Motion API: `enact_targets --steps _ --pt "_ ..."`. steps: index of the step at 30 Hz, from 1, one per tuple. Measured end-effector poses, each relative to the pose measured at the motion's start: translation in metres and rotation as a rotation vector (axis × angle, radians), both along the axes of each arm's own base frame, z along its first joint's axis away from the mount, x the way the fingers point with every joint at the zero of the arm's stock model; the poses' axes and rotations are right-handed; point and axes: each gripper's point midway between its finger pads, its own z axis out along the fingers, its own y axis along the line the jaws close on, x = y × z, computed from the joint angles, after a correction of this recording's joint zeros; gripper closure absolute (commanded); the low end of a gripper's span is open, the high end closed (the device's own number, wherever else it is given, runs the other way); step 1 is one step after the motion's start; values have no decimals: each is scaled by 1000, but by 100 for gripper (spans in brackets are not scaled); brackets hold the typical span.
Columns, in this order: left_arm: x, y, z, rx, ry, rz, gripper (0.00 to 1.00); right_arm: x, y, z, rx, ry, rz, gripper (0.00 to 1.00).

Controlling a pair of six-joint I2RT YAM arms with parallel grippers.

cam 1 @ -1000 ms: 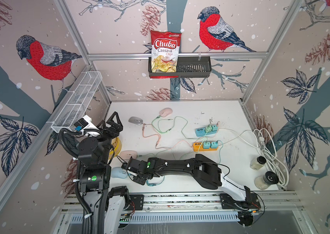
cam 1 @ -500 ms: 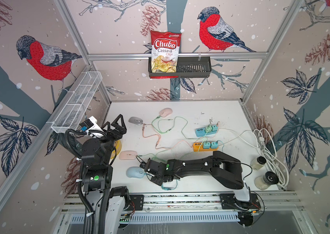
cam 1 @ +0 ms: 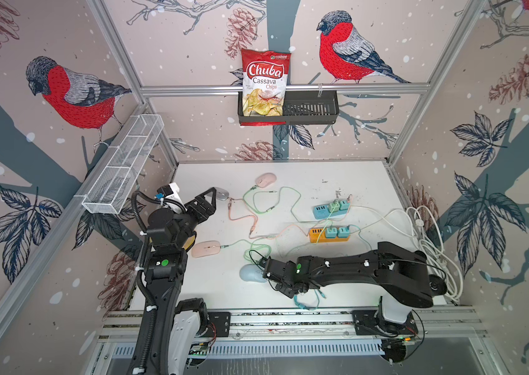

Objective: Unplug the wireless mouse
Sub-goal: Move the power cord to the center of the board, then pick up the mouse from the center of the board.

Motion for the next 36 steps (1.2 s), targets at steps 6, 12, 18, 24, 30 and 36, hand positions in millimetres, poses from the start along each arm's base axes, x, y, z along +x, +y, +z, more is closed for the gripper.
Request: enact_targets --steps 6,12,18,24,30,36 --pt "-5 -9 -28 -55 59 -48 7 -14 31 47 122 2 96 4" --pt "-4 -14 -41 -106 69 -74 7 -4 92 73 218 1 231 0" --pt "-4 -18 -32 -120 40 -102 6 18 111 41 142 33 285 5" --pt "-2 -19 -26 -98 22 -114 6 10 107 18 77 94 337 18" --pt "0 -22 -36 -102 52 -137 6 -1 96 1 38 136 343 28" --pt "1 -23 -39 -105 59 -142 6 -7 105 -3 58 140 339 49"
